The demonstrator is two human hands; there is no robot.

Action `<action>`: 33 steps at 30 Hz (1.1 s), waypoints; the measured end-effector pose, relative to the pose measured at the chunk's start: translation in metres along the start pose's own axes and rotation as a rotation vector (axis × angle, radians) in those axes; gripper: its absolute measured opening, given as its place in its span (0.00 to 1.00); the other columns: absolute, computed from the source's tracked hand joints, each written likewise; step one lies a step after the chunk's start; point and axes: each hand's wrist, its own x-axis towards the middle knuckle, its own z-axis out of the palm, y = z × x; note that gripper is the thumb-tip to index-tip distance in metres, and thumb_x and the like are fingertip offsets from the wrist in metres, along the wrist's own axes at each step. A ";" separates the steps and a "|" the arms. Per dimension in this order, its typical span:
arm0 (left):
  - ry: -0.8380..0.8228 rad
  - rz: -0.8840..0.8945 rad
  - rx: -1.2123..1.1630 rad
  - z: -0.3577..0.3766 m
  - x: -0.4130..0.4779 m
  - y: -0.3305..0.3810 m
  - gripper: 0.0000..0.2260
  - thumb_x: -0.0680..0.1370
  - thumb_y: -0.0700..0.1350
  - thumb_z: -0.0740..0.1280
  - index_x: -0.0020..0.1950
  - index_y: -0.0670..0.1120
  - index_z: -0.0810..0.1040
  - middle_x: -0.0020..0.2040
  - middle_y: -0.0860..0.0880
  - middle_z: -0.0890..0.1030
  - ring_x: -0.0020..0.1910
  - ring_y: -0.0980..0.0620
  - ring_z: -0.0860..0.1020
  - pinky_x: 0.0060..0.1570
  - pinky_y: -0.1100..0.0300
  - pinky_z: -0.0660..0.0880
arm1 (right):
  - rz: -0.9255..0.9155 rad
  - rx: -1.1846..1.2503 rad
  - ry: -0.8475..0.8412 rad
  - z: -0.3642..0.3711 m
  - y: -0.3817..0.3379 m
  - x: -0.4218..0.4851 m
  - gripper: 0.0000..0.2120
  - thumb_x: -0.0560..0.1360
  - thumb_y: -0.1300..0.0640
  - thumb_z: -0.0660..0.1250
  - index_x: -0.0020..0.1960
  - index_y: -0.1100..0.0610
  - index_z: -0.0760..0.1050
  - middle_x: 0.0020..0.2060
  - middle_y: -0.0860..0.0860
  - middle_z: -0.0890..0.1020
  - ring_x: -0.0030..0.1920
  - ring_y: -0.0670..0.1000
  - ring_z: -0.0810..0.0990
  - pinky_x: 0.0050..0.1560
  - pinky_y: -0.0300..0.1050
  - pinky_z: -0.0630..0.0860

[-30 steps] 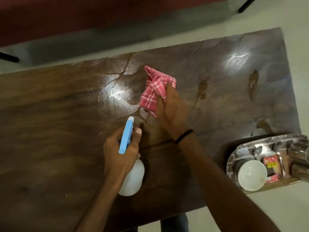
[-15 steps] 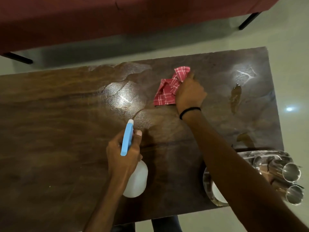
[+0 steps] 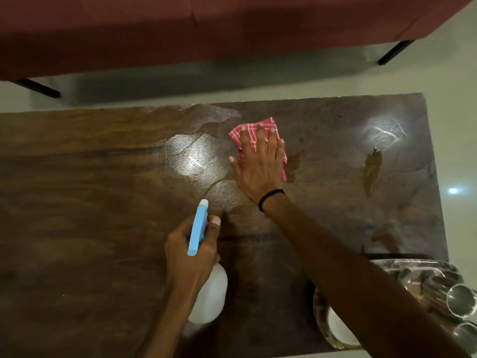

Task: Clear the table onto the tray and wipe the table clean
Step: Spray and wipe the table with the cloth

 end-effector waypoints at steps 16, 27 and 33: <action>-0.130 -0.070 0.168 0.042 0.043 0.014 0.19 0.78 0.54 0.68 0.37 0.40 0.77 0.26 0.44 0.79 0.19 0.53 0.76 0.22 0.67 0.72 | 0.389 0.038 0.097 0.008 0.079 -0.056 0.26 0.83 0.47 0.55 0.80 0.51 0.59 0.78 0.61 0.61 0.77 0.66 0.57 0.72 0.73 0.58; 0.022 -0.138 0.062 0.032 0.041 -0.013 0.14 0.76 0.50 0.72 0.37 0.43 0.75 0.27 0.43 0.77 0.20 0.52 0.76 0.22 0.64 0.72 | -0.428 0.056 0.034 0.011 -0.016 0.007 0.26 0.82 0.48 0.55 0.79 0.46 0.59 0.79 0.54 0.61 0.79 0.62 0.55 0.74 0.72 0.55; 0.041 -0.122 0.027 0.018 0.051 -0.010 0.14 0.77 0.52 0.71 0.42 0.41 0.79 0.31 0.42 0.80 0.23 0.49 0.78 0.23 0.63 0.74 | 0.037 0.084 0.146 -0.007 -0.007 0.073 0.25 0.81 0.52 0.59 0.78 0.46 0.61 0.78 0.56 0.63 0.77 0.64 0.61 0.73 0.71 0.61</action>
